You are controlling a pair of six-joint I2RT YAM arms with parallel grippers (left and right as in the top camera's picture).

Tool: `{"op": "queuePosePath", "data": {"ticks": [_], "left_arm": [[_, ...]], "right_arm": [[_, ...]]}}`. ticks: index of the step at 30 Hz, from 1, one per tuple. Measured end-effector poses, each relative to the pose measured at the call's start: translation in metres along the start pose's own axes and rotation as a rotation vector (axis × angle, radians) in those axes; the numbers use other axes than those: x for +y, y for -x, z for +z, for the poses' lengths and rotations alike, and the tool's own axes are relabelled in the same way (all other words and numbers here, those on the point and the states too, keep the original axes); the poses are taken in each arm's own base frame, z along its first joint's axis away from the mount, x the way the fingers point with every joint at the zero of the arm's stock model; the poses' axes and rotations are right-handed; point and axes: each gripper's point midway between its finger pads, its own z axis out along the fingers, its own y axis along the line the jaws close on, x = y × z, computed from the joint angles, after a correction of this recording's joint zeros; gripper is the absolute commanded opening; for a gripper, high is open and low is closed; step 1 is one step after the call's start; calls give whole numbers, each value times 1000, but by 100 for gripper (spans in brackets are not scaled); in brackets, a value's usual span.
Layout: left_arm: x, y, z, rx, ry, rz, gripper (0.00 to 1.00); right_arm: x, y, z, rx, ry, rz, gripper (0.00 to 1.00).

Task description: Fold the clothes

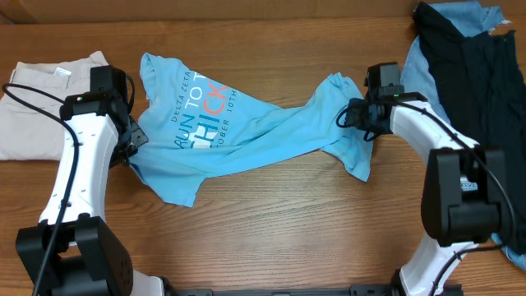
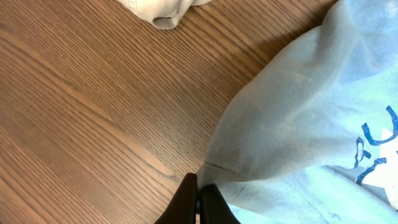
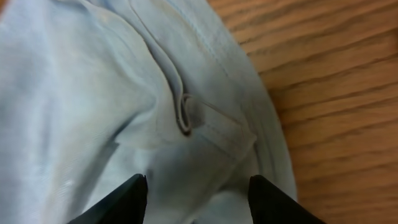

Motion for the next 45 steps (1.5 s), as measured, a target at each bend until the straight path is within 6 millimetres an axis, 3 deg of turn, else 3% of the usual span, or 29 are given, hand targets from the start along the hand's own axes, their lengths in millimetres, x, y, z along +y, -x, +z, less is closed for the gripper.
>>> {"op": "queuePosePath", "data": {"ticks": [4, 12, 20, 25, 28, 29, 32, 36, 41, 43, 45], "left_arm": [[0, 0, 0, -2, -1, -1, 4], [0, 1, 0, -2, -1, -1, 4], [0, 1, 0, -3, -2, -1, 4], [0, 1, 0, -2, -1, -1, 5], [0, 1, 0, -2, -1, -1, 11], [0, 1, 0, -2, -1, 1, 4], [0, 0, 0, 0, 0, 11, 4], [0, 0, 0, -1, 0, 16, 4], [0, 0, 0, 0, 1, 20, 4], [1, -2, 0, 8, 5, 24, 12], [5, -8, 0, 33, 19, 36, 29]], "right_arm": [[0, -1, 4, 4, 2, 7, 50], [8, 19, 4, -77, 35, 8, 41], [9, 14, 4, -56, 44, 8, 4], [8, 12, 4, -47, 44, 11, 4], [7, 8, 4, -30, 38, 12, 4], [6, 5, 4, -21, 35, 13, 4], [2, -7, 2, 33, 17, 15, 4], [0, -4, -30, 24, -6, 15, 4], [6, 33, -110, -155, 0, 10, 4], [7, 41, -140, -220, 4, 11, 4], [5, 45, -159, -257, 4, 15, 4]]}}
